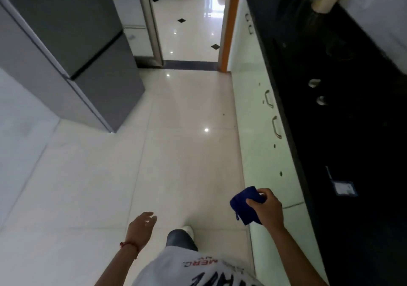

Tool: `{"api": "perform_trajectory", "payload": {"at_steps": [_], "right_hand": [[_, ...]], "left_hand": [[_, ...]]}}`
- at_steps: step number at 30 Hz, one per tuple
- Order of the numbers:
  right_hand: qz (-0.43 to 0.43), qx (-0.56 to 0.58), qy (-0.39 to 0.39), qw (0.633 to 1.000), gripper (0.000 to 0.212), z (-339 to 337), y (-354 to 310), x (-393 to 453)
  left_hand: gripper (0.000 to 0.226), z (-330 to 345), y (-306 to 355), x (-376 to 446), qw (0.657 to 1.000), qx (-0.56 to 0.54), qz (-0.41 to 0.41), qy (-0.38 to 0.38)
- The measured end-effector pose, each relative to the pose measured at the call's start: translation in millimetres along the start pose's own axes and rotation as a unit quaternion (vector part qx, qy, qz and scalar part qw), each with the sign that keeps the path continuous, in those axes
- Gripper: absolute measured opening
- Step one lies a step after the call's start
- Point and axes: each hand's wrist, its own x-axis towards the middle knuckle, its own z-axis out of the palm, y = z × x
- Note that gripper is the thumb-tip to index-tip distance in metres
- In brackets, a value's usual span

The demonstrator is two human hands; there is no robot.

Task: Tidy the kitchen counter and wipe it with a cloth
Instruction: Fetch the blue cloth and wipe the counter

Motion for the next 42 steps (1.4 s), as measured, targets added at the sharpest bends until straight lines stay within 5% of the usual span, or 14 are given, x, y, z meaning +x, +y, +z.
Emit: {"api": "perform_trajectory", "payload": {"at_steps": [8, 19, 33, 42], "right_hand": [[0.047, -0.027, 0.011, 0.998, 0.042, 56.1, -62.5, 64.3], [0.110, 0.015, 0.028, 0.993, 0.045, 90.2, -145.1, 218.5], [0.047, 0.044, -0.007, 0.998, 0.042, 139.3, -369.4, 447.3], [0.091, 0.069, 0.032, 0.993, 0.040, 192.6, -458.5, 558.5]], "left_hand": [[0.030, -61.3, 37.3, 95.6, 0.999, 0.002, -0.013, -0.034], [0.030, -122.3, 201.7, 273.0, 0.998, 0.007, 0.060, -0.021], [0.028, -209.8, 301.1, 456.6, 1.000, 0.004, 0.013, -0.021], [0.029, -275.3, 383.2, 622.4, 0.999, 0.023, 0.031, -0.036]]}}
